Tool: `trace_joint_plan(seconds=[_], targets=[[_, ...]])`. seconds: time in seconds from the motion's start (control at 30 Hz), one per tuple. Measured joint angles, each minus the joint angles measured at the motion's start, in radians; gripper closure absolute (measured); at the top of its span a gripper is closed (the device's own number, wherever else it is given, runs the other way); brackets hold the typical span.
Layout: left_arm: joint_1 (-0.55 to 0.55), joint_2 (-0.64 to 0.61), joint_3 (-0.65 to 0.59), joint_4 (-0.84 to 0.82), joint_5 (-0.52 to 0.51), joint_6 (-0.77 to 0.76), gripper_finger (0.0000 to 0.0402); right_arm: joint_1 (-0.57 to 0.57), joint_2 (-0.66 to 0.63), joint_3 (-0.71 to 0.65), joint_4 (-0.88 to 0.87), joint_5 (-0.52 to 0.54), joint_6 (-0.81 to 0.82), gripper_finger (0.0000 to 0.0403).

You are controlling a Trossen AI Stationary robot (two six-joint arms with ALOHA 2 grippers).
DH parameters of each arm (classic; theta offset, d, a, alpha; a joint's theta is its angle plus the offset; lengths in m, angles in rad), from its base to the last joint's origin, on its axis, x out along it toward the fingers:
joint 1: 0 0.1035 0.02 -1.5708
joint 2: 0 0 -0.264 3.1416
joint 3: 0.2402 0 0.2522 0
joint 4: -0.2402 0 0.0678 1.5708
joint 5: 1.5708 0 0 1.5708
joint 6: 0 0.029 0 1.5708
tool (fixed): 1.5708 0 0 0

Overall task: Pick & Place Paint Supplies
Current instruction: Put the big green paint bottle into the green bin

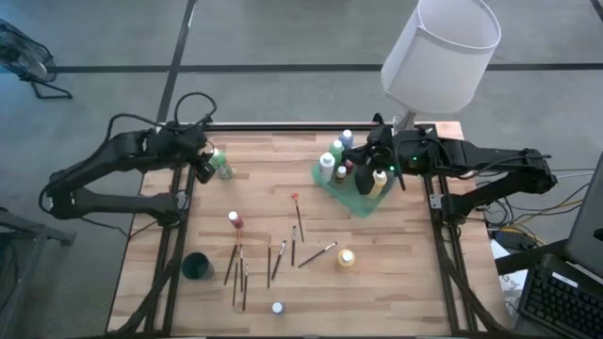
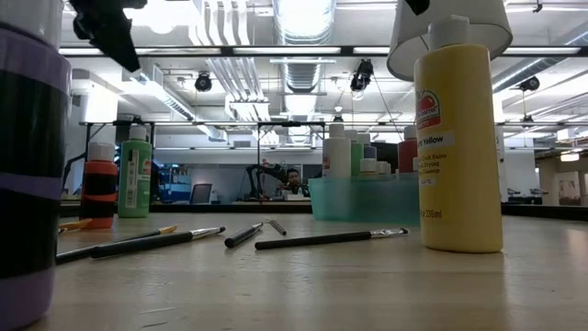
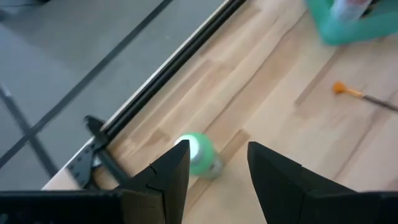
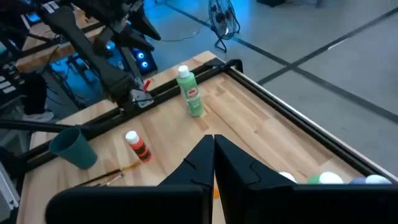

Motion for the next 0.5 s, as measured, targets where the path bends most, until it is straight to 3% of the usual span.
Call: trace_joint_plan(seconds=[0.17,0.5], targets=[[0.000,-0.054,-0.069,0.035,-0.002,0.035,0.0234,0.000,0.000,0.000,0.011,0.000,-0.016,0.0394],[0.001,-0.169,-0.352,0.273,0.014,-0.034,0.0234,-0.003,0.000,0.000,0.065,0.000,-0.052,0.0394]])
